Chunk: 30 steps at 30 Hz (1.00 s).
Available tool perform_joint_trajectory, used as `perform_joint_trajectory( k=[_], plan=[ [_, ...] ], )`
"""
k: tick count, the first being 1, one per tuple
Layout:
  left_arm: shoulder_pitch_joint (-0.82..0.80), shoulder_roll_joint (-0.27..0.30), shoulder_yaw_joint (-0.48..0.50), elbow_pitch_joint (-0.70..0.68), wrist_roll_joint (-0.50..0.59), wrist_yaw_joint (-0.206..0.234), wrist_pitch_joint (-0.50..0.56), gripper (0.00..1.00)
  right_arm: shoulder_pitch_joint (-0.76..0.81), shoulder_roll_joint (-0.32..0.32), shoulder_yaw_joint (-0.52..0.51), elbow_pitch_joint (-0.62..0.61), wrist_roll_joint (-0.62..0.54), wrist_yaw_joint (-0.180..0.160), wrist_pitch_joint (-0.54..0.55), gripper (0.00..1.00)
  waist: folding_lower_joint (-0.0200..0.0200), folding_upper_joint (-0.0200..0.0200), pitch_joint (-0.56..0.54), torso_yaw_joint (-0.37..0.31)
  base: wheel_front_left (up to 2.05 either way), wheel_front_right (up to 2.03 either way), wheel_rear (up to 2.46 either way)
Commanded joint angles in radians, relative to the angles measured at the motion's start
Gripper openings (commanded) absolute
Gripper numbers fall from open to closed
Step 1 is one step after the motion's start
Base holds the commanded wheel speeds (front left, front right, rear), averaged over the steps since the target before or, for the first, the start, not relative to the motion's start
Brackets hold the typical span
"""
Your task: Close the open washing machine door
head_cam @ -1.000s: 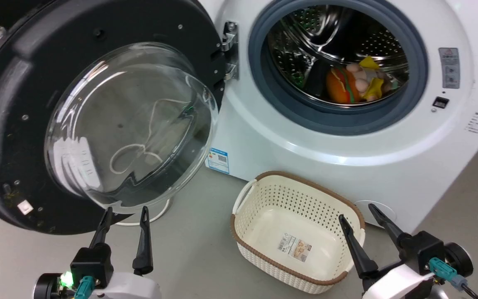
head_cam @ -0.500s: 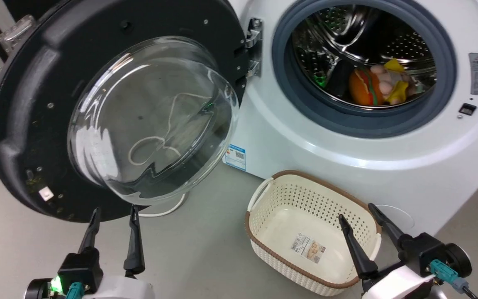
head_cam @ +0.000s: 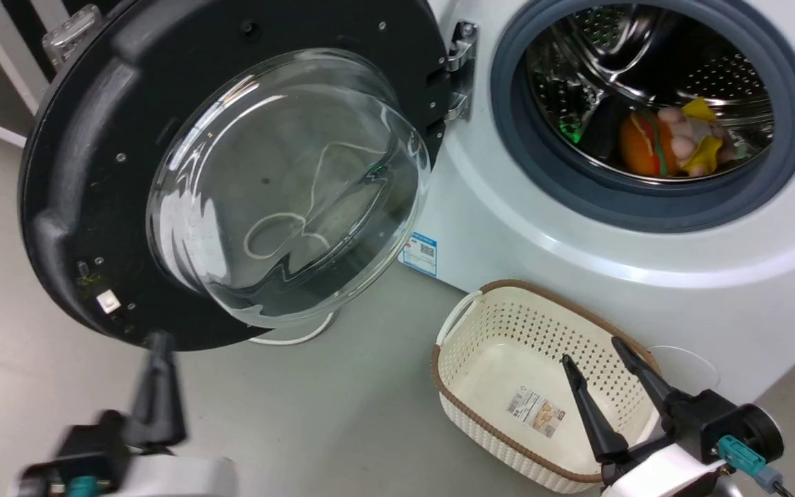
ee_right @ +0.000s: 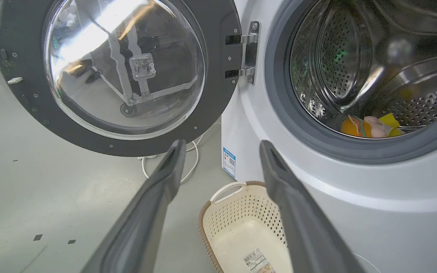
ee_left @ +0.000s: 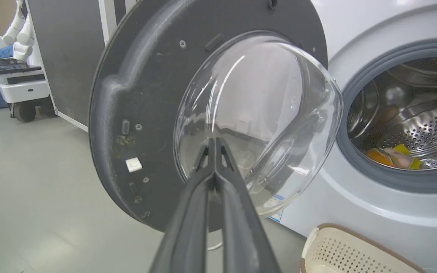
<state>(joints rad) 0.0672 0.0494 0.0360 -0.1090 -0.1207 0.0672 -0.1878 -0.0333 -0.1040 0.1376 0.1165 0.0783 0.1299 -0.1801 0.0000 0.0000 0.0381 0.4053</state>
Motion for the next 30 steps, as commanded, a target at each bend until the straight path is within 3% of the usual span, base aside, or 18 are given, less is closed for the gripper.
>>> perform_joint_trajectory(
  k=[1,10,12,15,19,23,26,30],
  plan=[
    [-0.008,0.001,0.022,-0.021,-0.015,-0.009,-0.012,0.0,-0.006,-0.007,-0.001,-0.004,0.004,0.001,-0.01,1.0,0.0,0.0,0.007,0.008,0.0,0.0,0.0],
    [-0.142,0.037,0.22,-0.036,-0.191,-0.098,-0.031,0.0,0.019,-0.001,-0.035,-0.035,-0.005,0.001,-0.016,1.0,0.0,0.0,0.028,0.043,0.0,0.0,0.0],
    [-0.195,0.055,0.272,-0.01,-0.279,-0.112,-0.02,0.0,0.02,-0.003,-0.035,-0.045,-0.008,0.001,-0.014,1.0,0.0,0.0,0.037,0.042,0.0,0.0,0.0],
    [-0.303,0.086,0.357,0.045,-0.466,-0.111,0.079,0.0,0.016,-0.009,-0.035,-0.063,-0.012,0.001,-0.009,1.0,0.0,0.0,0.057,0.04,0.0,0.0,0.0],
    [-0.458,0.165,0.434,0.193,-0.702,-0.077,0.297,0.0,0.008,-0.027,-0.032,-0.082,-0.012,0.001,-0.004,1.0,0.0,0.0,0.085,0.04,0.0,0.0,0.0],
    [-0.61,0.212,0.522,0.35,-0.939,0.028,0.507,0.0,-0.002,-0.048,-0.018,-0.098,-0.009,0.001,0.001,1.0,0.0,0.0,0.115,0.035,0.0,0.0,0.0],
    [-0.691,0.251,0.567,0.449,-1.054,0.095,0.622,0.0,-0.009,-0.06,-0.012,-0.108,-0.007,0.001,0.003,1.0,0.0,0.0,0.139,0.029,0.0,0.0,0.0],
    [-0.741,0.3,0.576,0.543,-1.125,0.118,0.726,0.0,-0.016,-0.076,-0.008,-0.119,-0.002,0.001,0.004,1.0,0.0,0.0,0.169,0.023,0.0,0.0,0.0]
  ],
)
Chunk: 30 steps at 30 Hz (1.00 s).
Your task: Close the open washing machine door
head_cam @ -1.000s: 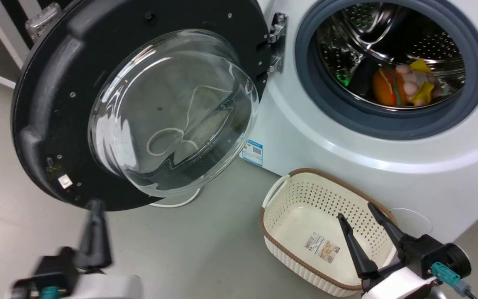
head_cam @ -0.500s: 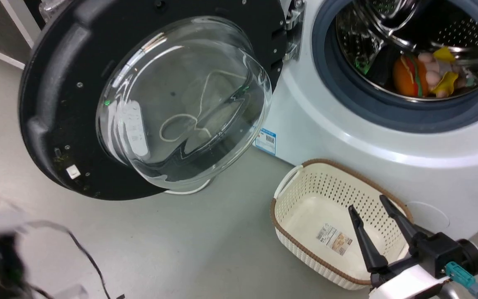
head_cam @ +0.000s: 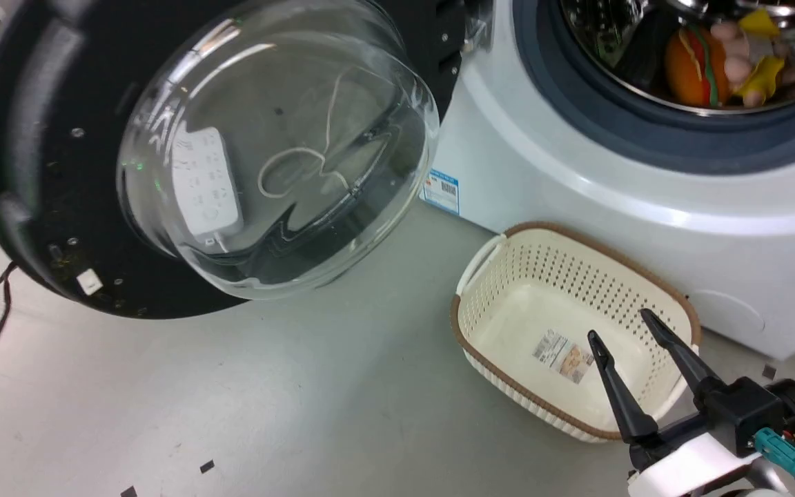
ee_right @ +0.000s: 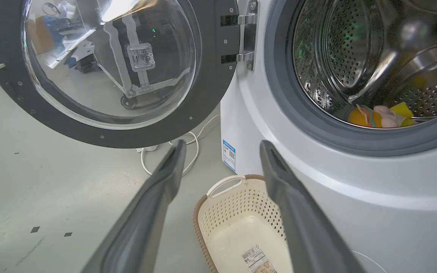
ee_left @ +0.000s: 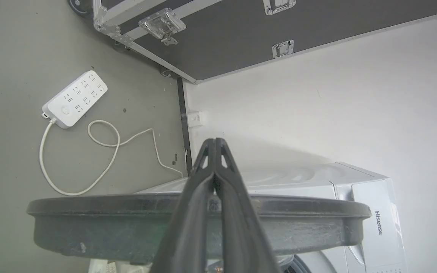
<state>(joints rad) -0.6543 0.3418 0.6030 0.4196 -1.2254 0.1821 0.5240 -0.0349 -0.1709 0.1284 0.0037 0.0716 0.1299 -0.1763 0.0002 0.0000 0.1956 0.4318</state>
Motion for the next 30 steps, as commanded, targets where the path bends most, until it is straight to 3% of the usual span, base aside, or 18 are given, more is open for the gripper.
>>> perform_joint_trajectory(
  k=[1,7,10,18,21,23,30],
  plan=[
    [-0.027,0.015,0.006,0.031,-0.031,0.003,0.035,0.0,-0.016,-0.013,0.003,-0.009,0.006,0.001,0.001,1.0,-0.0002,0.0,0.02,-0.007,0.0,0.0,0.0],
    [-0.028,0.027,-0.052,0.079,-0.054,-0.036,0.16,0.0,-0.022,-0.036,0.009,-0.023,0.012,0.001,0.011,1.0,-0.0002,0.0,0.047,-0.028,0.0,0.0,0.0],
    [0.016,0.038,-0.068,0.074,-0.078,-0.083,0.248,0.0,-0.025,-0.033,0.0,-0.023,0.014,0.001,0.008,1.0,-0.0002,0.0,0.046,-0.042,0.0,0.0,0.0],
    [0.125,0.002,-0.069,-0.011,-0.168,-0.121,0.416,0.0,-0.013,0.002,-0.017,0.019,0.019,0.001,-0.018,1.0,-0.0002,0.0,-0.03,-0.056,0.0,0.0,0.0],
    [0.205,-0.045,-0.08,-0.095,-0.204,-0.124,0.484,0.0,-0.004,0.028,-0.036,0.048,0.017,0.001,-0.032,1.0,-0.0002,0.0,-0.086,-0.063,0.0,0.0,0.0],
    [0.228,-0.058,-0.086,-0.116,-0.205,-0.124,0.495,0.0,-0.002,0.034,-0.04,0.055,0.016,0.001,-0.035,1.0,-0.0002,0.0,-0.099,-0.066,0.0,0.0,0.0],
    [0.382,-0.18,-0.158,-0.275,-0.211,-0.128,0.556,0.0,0.01,0.064,-0.088,0.074,0.005,0.001,-0.048,1.0,-0.0002,0.0,-0.161,-0.097,0.0,0.0,0.0]
  ],
)
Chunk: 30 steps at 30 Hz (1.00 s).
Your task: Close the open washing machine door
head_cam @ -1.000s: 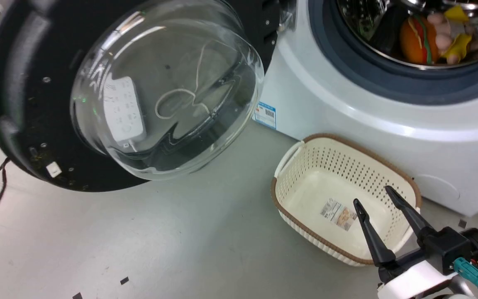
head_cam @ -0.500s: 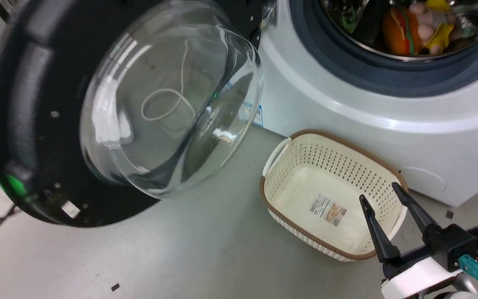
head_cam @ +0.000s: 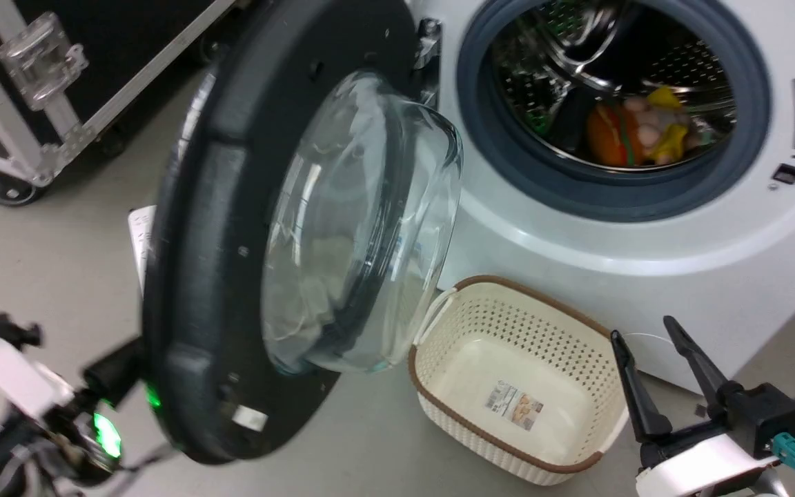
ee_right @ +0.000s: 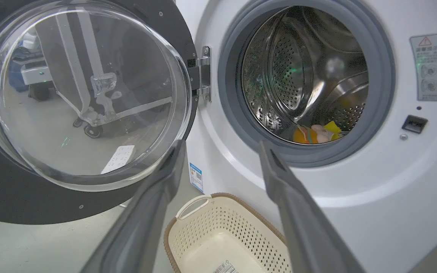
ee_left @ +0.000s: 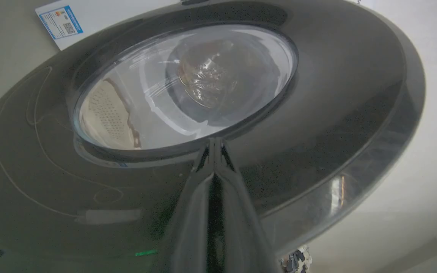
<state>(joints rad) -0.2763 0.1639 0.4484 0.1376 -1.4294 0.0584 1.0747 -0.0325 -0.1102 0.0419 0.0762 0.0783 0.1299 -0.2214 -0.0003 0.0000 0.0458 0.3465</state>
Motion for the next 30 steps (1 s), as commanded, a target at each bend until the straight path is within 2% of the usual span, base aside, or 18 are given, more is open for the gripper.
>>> perform_joint_trajectory(
  k=[1,4,8,15,24,30],
  plan=[
    [0.027,-0.025,-0.013,-0.022,-0.008,-0.005,0.006,0.0,0.008,0.006,-0.007,0.0,-0.004,0.001,-0.003,1.0,0.0003,0.0,-0.017,-0.02,0.0,0.0,0.0],
    [0.098,-0.075,-0.049,-0.099,-0.017,-0.012,0.01,0.0,0.011,0.011,-0.031,-0.007,-0.01,0.001,0.0,1.0,0.0003,0.0,-0.027,-0.048,0.0,0.0,0.0],
    [0.187,-0.108,-0.133,-0.173,-0.027,-0.027,-0.027,0.0,0.013,0.012,-0.057,-0.026,-0.019,0.001,0.011,1.0,0.0003,0.0,-0.023,-0.094,0.0,0.0,0.0],
    [0.252,-0.113,-0.395,-0.199,-0.145,-0.068,-0.218,0.0,0.003,0.002,-0.073,-0.065,-0.026,0.001,0.036,1.0,0.0003,0.0,0.025,-0.206,0.0,0.0,0.0],
    [0.115,-0.113,-0.644,-0.106,-0.211,-0.135,-0.501,0.0,-0.039,-0.008,-0.078,-0.078,-0.014,0.001,0.034,1.0,0.0003,0.0,0.14,-0.387,0.0,0.0,0.0],
    [-0.073,-0.114,-0.742,0.015,-0.286,-0.159,-0.712,0.0,-0.065,-0.001,-0.08,-0.06,-0.006,0.001,0.017,1.0,0.0003,0.0,0.208,-0.496,0.0,0.0,0.0]
  ],
)
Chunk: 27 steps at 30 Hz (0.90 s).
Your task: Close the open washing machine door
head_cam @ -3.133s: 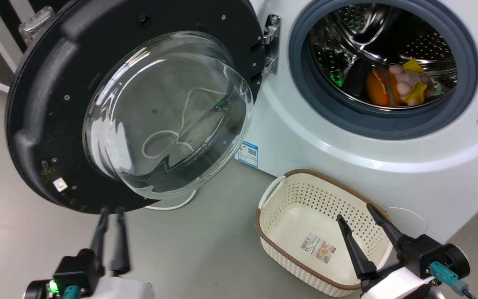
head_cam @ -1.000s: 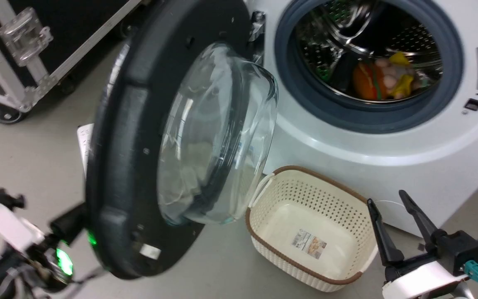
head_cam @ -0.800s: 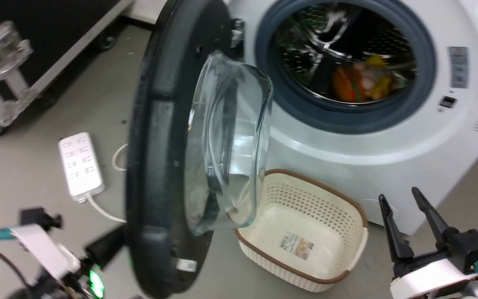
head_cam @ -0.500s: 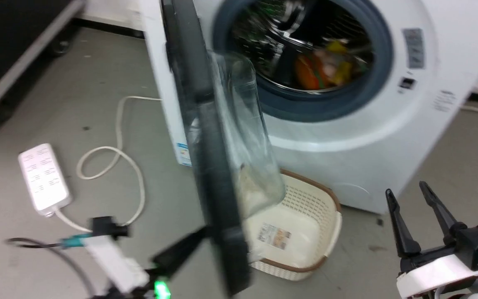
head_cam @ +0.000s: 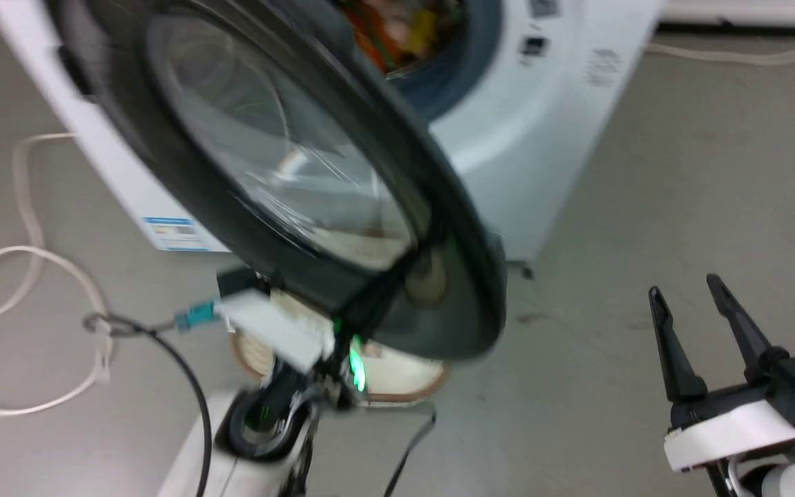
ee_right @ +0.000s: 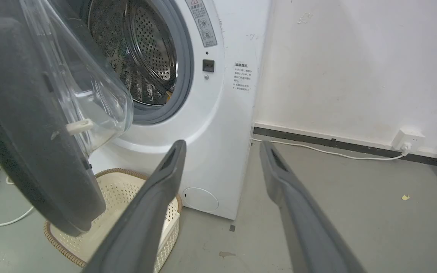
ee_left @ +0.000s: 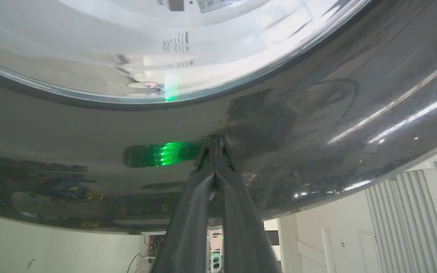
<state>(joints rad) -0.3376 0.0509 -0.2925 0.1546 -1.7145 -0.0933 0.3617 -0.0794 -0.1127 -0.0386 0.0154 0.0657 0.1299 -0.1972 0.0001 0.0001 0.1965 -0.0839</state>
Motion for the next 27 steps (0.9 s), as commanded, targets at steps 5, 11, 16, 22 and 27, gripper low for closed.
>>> perform_joint_trajectory(
  k=[5,11,16,22,27],
  plan=[
    [-0.185,-0.001,-0.034,0.123,-0.026,-0.022,-0.159,0.0,-0.046,0.009,0.004,0.021,0.014,0.001,-0.025,1.0,-0.0001,-0.0001,0.097,-0.139,0.0,0.0,0.0],
    [-0.355,-0.001,-0.054,0.275,-0.076,-0.033,-0.302,0.0,-0.063,0.019,0.021,0.048,0.016,0.001,-0.043,1.0,-0.0001,-0.0001,0.122,-0.178,0.0,0.0,0.0],
    [-0.403,-0.001,-0.088,0.332,-0.091,-0.037,-0.337,0.0,-0.072,0.026,0.02,0.063,0.017,0.001,-0.052,1.0,-0.0001,-0.0001,0.114,-0.167,0.0,0.0,0.0],
    [-0.32,0.007,-0.112,0.255,0.009,-0.037,-0.366,0.0,-0.055,0.022,0.018,0.06,0.017,0.001,-0.059,1.0,-0.0001,-0.0001,0.055,-0.101,0.0,0.0,0.0],
    [-0.151,0.105,-0.137,0.121,0.17,-0.037,-0.454,1.0,-0.015,0.011,0.023,0.045,0.023,0.001,-0.061,1.0,-0.0001,-0.0001,-0.013,-0.03,0.0,0.0,0.0]
  ],
)
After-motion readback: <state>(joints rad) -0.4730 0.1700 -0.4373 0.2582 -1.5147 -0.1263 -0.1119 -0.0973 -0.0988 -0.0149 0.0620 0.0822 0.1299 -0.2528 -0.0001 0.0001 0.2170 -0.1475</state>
